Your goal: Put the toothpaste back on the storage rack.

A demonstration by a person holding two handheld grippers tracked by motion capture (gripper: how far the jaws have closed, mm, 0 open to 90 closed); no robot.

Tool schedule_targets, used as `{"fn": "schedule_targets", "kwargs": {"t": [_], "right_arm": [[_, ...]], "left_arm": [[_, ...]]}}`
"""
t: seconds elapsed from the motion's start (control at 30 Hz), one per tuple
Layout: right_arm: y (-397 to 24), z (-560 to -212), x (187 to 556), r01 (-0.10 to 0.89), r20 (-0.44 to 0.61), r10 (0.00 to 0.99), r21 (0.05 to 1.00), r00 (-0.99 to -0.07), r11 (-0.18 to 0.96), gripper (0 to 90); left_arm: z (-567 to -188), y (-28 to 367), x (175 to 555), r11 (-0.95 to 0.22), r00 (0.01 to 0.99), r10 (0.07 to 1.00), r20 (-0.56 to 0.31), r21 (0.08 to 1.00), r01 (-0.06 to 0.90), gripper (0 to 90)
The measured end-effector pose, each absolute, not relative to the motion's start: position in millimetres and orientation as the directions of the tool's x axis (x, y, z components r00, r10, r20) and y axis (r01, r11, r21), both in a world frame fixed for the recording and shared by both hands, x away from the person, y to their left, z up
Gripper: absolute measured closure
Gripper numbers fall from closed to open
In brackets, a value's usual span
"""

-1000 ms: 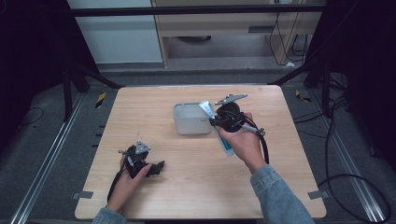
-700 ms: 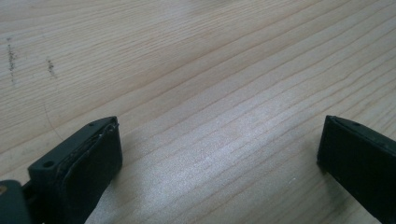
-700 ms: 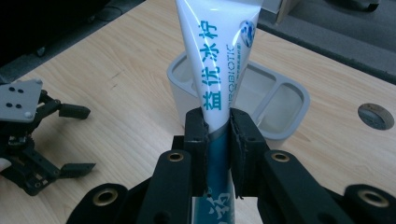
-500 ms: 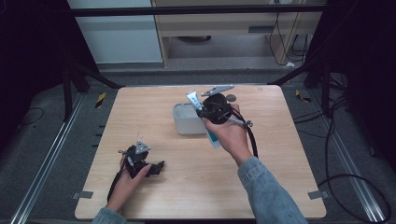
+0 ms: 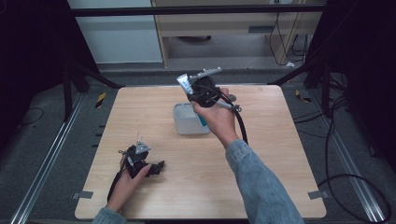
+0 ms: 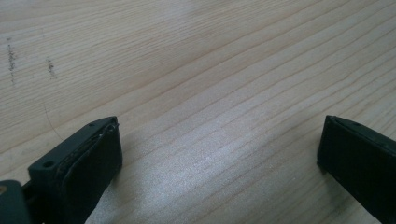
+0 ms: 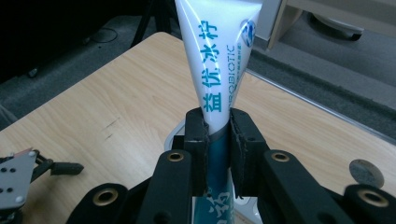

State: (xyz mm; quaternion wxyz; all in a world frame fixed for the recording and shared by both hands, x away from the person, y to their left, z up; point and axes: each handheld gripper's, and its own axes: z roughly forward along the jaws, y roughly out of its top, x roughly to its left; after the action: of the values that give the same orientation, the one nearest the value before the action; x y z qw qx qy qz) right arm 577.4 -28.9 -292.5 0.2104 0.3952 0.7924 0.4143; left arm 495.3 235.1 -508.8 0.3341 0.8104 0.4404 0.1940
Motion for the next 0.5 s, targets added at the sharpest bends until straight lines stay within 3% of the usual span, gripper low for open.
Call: {"fn": "schedule_targets", "kwargs": {"t": [0.5], "right_arm": [[-19, -277, 605, 0.423, -0.012, 0.827, 0.855, -0.563, 0.301, 78.6]], "left_arm": [[-509, 235, 495, -0.388, 0.538, 0.843, 0.018, 0.712, 0.585, 0.0]]}}
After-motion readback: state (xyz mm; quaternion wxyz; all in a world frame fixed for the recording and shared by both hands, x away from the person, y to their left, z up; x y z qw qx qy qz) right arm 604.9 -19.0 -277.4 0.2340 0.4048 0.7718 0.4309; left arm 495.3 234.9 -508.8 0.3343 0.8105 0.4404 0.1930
